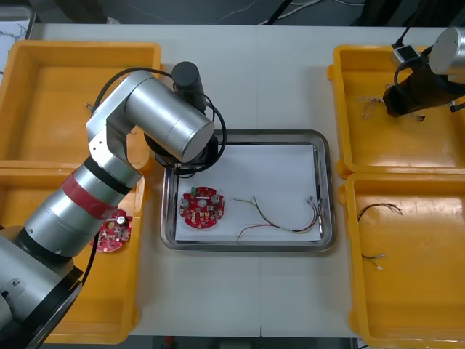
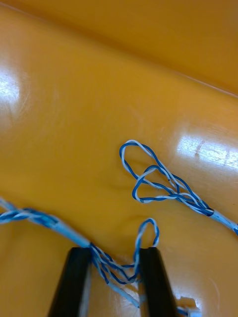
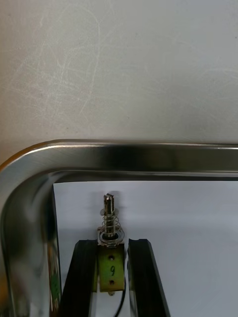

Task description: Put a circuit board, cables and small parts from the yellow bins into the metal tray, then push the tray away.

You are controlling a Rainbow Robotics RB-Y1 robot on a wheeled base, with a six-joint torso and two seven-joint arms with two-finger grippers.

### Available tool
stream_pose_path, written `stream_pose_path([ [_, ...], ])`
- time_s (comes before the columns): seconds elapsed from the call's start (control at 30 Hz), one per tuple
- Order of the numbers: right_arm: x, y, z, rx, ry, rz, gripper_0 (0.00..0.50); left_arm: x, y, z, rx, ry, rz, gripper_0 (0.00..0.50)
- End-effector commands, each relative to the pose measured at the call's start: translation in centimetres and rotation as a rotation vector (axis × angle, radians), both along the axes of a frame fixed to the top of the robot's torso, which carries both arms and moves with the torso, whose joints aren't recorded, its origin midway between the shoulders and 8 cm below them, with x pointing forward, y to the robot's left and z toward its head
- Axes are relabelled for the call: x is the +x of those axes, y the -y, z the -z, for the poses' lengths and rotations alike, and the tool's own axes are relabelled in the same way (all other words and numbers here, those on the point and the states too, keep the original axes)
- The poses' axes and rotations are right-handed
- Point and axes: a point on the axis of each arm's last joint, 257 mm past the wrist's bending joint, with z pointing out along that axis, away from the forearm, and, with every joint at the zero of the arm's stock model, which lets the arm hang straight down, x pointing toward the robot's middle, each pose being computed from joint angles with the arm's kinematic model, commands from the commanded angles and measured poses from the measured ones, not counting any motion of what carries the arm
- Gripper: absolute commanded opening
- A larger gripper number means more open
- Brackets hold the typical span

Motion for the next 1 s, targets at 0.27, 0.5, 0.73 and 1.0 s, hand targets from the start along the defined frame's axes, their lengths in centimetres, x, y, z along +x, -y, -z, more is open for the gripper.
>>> stream_pose_path([
  [0.27, 1.2, -2.2, -2.9, 0.045, 0.033, -0.015, 0.000, 0.0, 2.3, -1.0, 0.022, 0.025, 0.112, 0.317],
  [0.5, -0.2, -1.5, -3.9, 0.030, -0.019, -0.039, 0.000, -0.6, 2.3, -2.1, -0.002, 0.011, 0.109, 0.317],
  [0.73, -2.4, 0.1, -4.7, 0.027, -0.094, -0.053, 0.000, -1.6, 2.0, -4.2, -0.029, -0.004, 0.102, 0.334],
  [1.0, -3.9, 2.2, -4.9, 0.003, -0.140, -0.048, 0.000, -2.7, 1.3, -7.6, -0.097, -0.022, 0.085, 0.319],
])
